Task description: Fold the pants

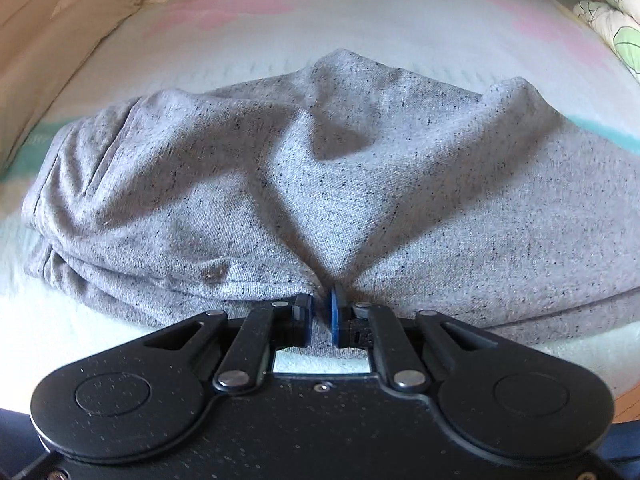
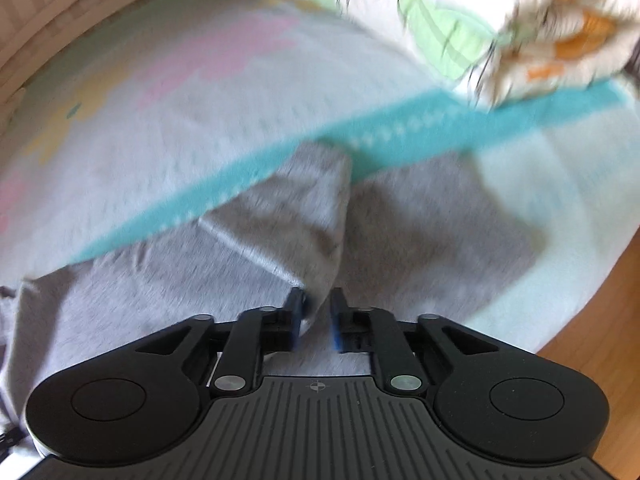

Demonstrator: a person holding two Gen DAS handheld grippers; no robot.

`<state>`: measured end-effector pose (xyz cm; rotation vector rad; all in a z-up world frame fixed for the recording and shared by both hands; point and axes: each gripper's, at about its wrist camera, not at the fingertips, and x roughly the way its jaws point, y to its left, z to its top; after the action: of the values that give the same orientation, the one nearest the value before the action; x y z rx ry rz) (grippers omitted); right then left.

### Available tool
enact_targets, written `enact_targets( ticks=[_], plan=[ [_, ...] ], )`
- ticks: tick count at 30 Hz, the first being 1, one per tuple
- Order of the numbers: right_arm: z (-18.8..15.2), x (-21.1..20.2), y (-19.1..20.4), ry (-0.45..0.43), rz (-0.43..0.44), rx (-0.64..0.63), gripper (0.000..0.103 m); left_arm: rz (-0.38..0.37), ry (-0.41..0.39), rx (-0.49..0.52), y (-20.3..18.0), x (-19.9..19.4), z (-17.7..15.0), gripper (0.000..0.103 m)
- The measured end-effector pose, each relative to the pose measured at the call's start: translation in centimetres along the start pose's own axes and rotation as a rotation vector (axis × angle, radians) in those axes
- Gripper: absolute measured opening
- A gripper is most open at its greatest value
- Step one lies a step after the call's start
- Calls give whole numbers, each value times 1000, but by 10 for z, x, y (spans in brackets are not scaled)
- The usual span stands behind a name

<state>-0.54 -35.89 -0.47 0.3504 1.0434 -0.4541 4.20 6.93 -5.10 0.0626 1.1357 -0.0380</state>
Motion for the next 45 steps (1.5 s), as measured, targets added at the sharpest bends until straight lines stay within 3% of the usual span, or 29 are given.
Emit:
enact_targets(
  ticks=[5, 8, 11, 15, 21, 24, 25, 26, 27, 30, 33, 36, 39, 42, 44, 45],
  plan=[
    [7, -3, 10, -88, -132, -56, 19, 9, -5, 7, -1, 6, -2, 13],
    [9, -3, 22, -130, -82, -103, 22, -3, -1, -13, 1, 7, -3, 13],
    [10, 4, 44, -165, -37, -176, 39, -4, -5, -19, 4, 5, -4, 13],
    [12, 21, 77, -172, -30, -283, 42, 5, -13, -16, 4, 7, -3, 13],
    [12, 54, 107, -113, -119, -409, 42, 0, -10, -24, 4, 5, -1, 13],
    [7, 72, 108, -67, -191, -463, 38, -3, -11, -17, 3, 6, -2, 14],
    [8, 75, 105, -60, -222, -459, 32, -1, -14, -17, 2, 6, -1, 14],
    [7, 73, 101, -56, -233, -438, 14, -5, -13, -18, 2, 6, -1, 14],
    [11, 69, 93, -46, -216, -401, 9, -8, -11, -21, 3, 5, -1, 14],
    [28, 47, 57, -71, -126, -201, 8, -25, 0, -41, 8, 3, -1, 14],
    [39, 23, 29, -133, -135, -69, 8, -34, 10, -56, 12, 2, 1, 14],
    [42, 10, 17, -160, -143, -17, 7, -28, 13, -54, 11, 1, 1, 14],
    [41, -9, 30, -211, -20, -30, 7, -25, 11, -49, 9, 7, 4, 14],
    [36, -54, 42, -361, 198, -46, 7, -33, 12, -58, 11, 7, 4, 14],
    [32, -86, 37, -488, 261, -50, 7, -35, 13, -65, 11, 9, 3, 15],
    [30, -96, 31, -531, 250, -51, 7, -35, 13, -66, 11, 9, 3, 15]
  ],
)
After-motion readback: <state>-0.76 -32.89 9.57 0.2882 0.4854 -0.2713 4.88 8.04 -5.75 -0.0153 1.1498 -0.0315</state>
